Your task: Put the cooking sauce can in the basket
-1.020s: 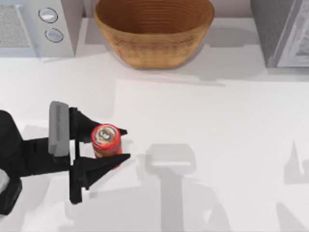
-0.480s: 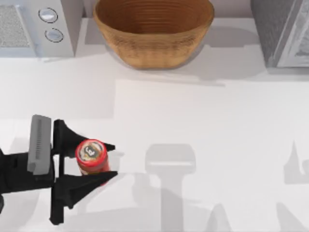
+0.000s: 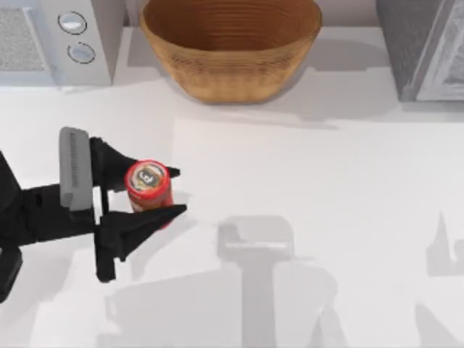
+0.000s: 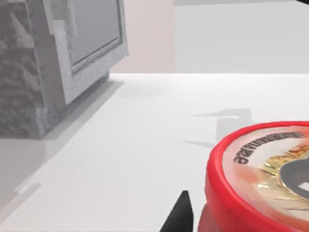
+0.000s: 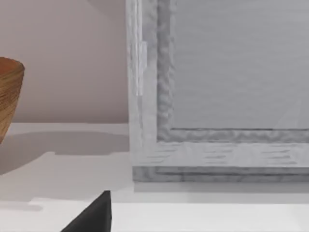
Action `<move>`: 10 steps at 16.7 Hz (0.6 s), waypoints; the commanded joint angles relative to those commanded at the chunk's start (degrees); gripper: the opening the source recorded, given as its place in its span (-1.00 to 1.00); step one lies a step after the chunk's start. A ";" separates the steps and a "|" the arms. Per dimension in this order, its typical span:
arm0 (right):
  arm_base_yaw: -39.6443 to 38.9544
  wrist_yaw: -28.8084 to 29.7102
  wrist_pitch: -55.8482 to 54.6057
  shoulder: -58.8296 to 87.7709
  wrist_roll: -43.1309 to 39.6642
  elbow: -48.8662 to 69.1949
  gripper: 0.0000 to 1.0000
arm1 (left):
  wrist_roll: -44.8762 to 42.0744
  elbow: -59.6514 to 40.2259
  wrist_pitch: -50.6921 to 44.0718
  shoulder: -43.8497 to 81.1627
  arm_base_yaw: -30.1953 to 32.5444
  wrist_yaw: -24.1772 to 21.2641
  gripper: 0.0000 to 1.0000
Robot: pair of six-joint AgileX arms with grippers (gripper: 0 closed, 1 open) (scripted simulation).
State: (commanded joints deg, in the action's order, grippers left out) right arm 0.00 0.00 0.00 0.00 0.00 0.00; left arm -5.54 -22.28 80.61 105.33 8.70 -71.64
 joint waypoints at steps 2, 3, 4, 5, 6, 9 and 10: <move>0.00 0.00 0.00 0.00 0.00 0.00 1.00 | 0.37 -5.88 -4.01 2.02 0.44 3.47 -1.00; 0.00 0.00 0.00 0.00 0.00 0.00 1.00 | 0.56 -9.13 -6.26 3.10 0.71 5.40 -1.00; 0.00 0.00 0.00 0.00 0.00 0.00 1.00 | 0.77 -12.55 -8.63 4.19 1.01 7.43 -1.00; 0.00 0.00 0.00 0.00 0.00 0.00 1.00 | 0.98 -16.12 -11.09 5.27 1.35 9.53 -1.00; 0.00 0.00 0.00 0.00 0.00 0.00 1.00 | 1.20 -19.81 -13.64 6.31 1.74 11.68 -1.00; 0.00 0.00 0.00 0.00 0.00 0.00 1.00 | 2.00 -31.34 -21.65 9.21 3.08 18.37 -1.00; 0.00 0.00 0.00 0.00 0.00 0.00 1.00 | 2.31 -35.19 -24.40 10.10 3.53 20.64 -1.00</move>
State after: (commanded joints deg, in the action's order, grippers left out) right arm 0.00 0.00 0.00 0.00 0.00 0.00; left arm -3.23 -57.47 56.21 115.43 12.23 -50.99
